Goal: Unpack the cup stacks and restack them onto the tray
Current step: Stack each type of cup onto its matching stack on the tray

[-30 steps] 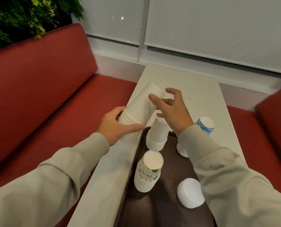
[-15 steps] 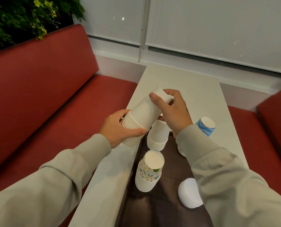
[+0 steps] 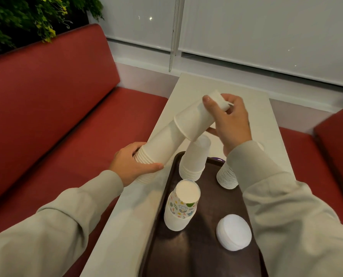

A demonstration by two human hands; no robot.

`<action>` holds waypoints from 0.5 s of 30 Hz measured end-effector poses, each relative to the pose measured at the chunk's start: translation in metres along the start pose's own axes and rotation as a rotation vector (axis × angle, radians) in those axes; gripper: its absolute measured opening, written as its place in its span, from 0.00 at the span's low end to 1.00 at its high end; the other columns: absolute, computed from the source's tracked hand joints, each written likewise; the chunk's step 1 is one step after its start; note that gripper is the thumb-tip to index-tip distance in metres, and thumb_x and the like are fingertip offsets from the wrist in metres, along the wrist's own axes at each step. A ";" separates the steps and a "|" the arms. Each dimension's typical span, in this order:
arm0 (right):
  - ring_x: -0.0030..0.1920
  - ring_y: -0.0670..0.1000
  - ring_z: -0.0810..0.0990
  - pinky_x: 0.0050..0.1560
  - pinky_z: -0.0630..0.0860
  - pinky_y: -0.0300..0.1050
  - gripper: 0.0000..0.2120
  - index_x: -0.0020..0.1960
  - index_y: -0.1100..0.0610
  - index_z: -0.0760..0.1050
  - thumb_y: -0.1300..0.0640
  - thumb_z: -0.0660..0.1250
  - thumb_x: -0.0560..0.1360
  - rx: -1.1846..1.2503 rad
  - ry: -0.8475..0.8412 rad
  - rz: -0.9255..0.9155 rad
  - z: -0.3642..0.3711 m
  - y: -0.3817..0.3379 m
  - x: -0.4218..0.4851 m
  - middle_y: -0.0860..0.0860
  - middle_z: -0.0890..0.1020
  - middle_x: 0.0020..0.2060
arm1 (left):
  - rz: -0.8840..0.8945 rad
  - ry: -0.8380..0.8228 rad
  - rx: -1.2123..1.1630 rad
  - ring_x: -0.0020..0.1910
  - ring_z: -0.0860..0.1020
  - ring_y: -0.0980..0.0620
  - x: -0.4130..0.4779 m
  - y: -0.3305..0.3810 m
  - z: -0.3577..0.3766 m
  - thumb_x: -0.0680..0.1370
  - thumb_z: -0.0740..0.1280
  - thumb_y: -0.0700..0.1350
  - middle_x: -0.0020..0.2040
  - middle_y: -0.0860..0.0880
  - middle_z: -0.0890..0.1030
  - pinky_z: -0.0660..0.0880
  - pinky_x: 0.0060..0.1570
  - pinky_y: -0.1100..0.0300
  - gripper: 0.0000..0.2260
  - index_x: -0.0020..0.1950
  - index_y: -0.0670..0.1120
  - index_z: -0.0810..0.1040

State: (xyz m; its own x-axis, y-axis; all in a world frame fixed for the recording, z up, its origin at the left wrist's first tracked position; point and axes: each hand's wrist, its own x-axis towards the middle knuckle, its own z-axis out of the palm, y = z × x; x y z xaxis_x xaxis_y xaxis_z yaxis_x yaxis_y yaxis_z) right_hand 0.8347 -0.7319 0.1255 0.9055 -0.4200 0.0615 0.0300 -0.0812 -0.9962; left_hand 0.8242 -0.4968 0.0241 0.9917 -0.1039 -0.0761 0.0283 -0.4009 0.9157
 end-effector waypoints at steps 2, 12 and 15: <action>0.55 0.49 0.81 0.52 0.83 0.53 0.27 0.60 0.46 0.72 0.39 0.77 0.66 -0.083 0.037 -0.076 -0.009 -0.004 0.004 0.47 0.80 0.55 | -0.058 0.038 -0.059 0.53 0.81 0.53 0.001 -0.010 -0.004 0.57 0.84 0.56 0.53 0.55 0.83 0.77 0.47 0.59 0.35 0.61 0.52 0.80; 0.54 0.50 0.75 0.52 0.76 0.45 0.35 0.69 0.50 0.66 0.48 0.79 0.69 -0.468 -0.070 -0.104 -0.012 0.030 -0.009 0.46 0.74 0.54 | -0.090 0.083 -0.216 0.51 0.82 0.55 -0.002 -0.006 -0.001 0.63 0.83 0.48 0.53 0.53 0.84 0.77 0.44 0.62 0.29 0.62 0.50 0.79; 0.57 0.50 0.74 0.56 0.74 0.45 0.37 0.71 0.50 0.65 0.48 0.80 0.68 -0.507 -0.109 -0.058 -0.013 0.043 -0.014 0.47 0.74 0.59 | -0.056 0.050 -0.218 0.53 0.82 0.54 -0.001 0.003 0.003 0.63 0.83 0.47 0.54 0.53 0.84 0.78 0.47 0.61 0.30 0.63 0.49 0.79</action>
State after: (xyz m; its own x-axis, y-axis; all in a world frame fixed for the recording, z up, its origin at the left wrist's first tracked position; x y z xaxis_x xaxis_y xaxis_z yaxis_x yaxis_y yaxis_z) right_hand 0.8176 -0.7415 0.0822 0.9479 -0.3078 0.0822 -0.1031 -0.5407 -0.8349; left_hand 0.8230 -0.5002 0.0256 0.9926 -0.0397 -0.1145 0.1045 -0.1982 0.9746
